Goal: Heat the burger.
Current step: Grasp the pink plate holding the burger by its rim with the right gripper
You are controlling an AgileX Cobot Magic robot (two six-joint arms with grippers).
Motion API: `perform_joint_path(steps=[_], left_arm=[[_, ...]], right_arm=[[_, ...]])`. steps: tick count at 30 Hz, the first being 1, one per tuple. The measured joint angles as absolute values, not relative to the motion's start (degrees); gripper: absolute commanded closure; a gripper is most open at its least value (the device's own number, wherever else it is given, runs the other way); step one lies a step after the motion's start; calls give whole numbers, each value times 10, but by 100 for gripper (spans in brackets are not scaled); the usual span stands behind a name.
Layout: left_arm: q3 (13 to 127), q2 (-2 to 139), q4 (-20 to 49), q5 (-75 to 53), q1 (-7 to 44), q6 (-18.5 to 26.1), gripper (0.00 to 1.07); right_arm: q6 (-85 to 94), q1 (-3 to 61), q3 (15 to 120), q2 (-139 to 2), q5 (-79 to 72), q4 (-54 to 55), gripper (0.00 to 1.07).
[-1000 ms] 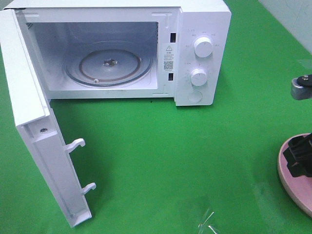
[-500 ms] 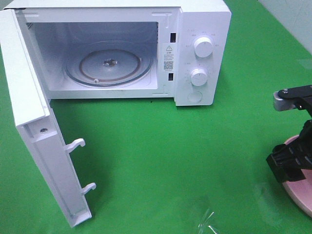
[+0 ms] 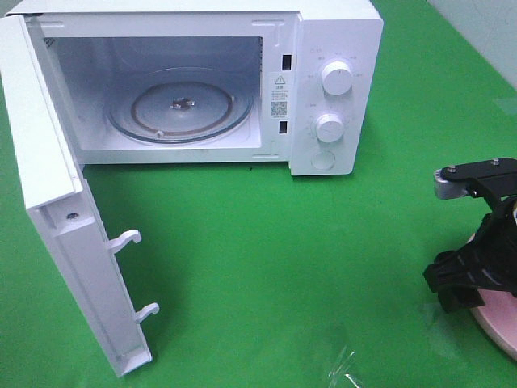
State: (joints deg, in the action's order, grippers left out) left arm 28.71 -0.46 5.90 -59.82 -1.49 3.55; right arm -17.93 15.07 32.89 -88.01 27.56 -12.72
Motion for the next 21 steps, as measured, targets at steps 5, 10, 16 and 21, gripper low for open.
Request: perform_joint_path(steps=[5, 10, 16, 21], left_arm=[[287, -5, 59, -598, -15, 36, 9], [287, -5, 59, -598, -15, 36, 9], [287, -5, 59, -598, -15, 36, 9], [287, -5, 59, -598, -15, 36, 9]], right_arm=[[-187, 151, 329, -911, 257, -127, 31], [-190, 151, 329, -941, 237, -127, 31], [-211, 132, 330, -959, 222, -140, 31], [-223, 131, 330, -959, 217, -155, 31]])
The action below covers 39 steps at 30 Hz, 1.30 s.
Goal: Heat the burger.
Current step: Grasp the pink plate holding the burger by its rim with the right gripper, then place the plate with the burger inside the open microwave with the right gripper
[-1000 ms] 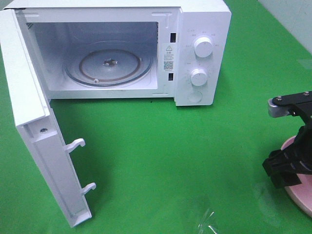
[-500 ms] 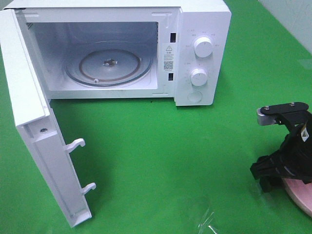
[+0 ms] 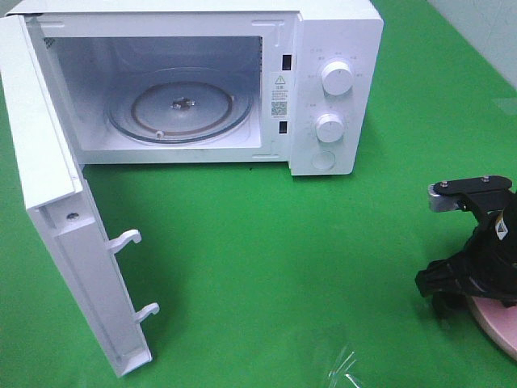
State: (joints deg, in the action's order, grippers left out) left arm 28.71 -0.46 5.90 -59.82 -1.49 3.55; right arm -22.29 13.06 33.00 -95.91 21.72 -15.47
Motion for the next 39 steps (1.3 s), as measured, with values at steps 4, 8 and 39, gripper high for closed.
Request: perform_joint_path(steps=[4, 8, 39], left_arm=[[287, -5, 59, -598, -15, 36, 9], [287, -5, 59, -598, -15, 36, 9], [287, -5, 59, -598, -15, 36, 9]], right_arm=[[-227, 131, 330, -967, 217, -155, 32], [-230, 131, 330, -972, 216, -155, 35], [-252, 137, 336, -971, 229, -178, 107]])
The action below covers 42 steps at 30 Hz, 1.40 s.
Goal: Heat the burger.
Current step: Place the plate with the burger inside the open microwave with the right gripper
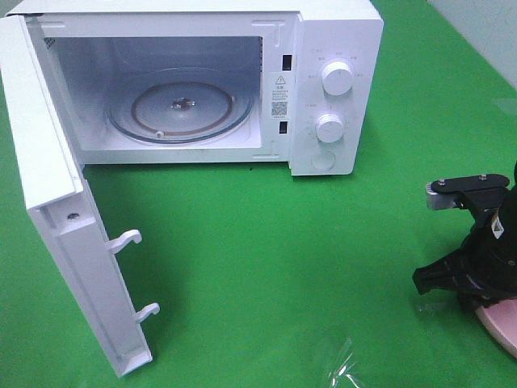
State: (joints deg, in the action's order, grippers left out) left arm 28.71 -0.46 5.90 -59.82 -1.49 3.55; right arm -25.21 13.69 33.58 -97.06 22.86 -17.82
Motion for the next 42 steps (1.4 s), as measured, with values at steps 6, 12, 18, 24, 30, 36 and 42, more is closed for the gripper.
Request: perform_joint_path(steps=[6, 12, 18, 24, 30, 36, 42], left_arm=[[287, -5, 59, -598, -15, 36, 9], [287, -5, 59, -598, -15, 36, 9], [287, -5, 59, -598, -15, 36, 9], [287, -5, 59, -598, -15, 36, 9], [287, -5, 59, -598, -15, 36, 9], [287, -5, 59, -598, -15, 36, 9], [287, -5, 59, -598, -15, 36, 9]], right_arm=[[-273, 156, 336, -971, 240, -206, 107], [-332, 192, 336, -971, 279, -266, 107], [-370, 215, 335, -968, 309, -299, 107], [-386, 233, 328, -929, 354, -313, 107], [-387, 235, 328, -900, 376, -315, 107], [-386, 254, 328, -882, 407, -318, 107], [-386, 281, 328, -877, 447, -327, 107]])
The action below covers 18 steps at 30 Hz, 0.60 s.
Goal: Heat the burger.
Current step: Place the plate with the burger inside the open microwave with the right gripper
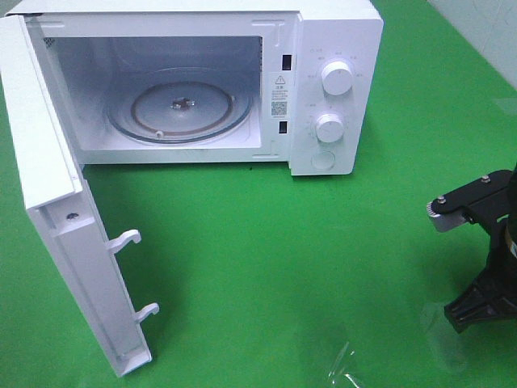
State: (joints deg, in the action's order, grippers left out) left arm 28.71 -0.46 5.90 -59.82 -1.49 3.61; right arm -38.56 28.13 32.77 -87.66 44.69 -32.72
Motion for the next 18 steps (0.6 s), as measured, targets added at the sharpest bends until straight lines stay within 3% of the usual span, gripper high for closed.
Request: perform_joint_path(steps=[18], left_arm=[[287, -5, 59, -598, -15, 37, 9]], right_arm=[[-385, 375, 328, -870, 514, -329, 107]])
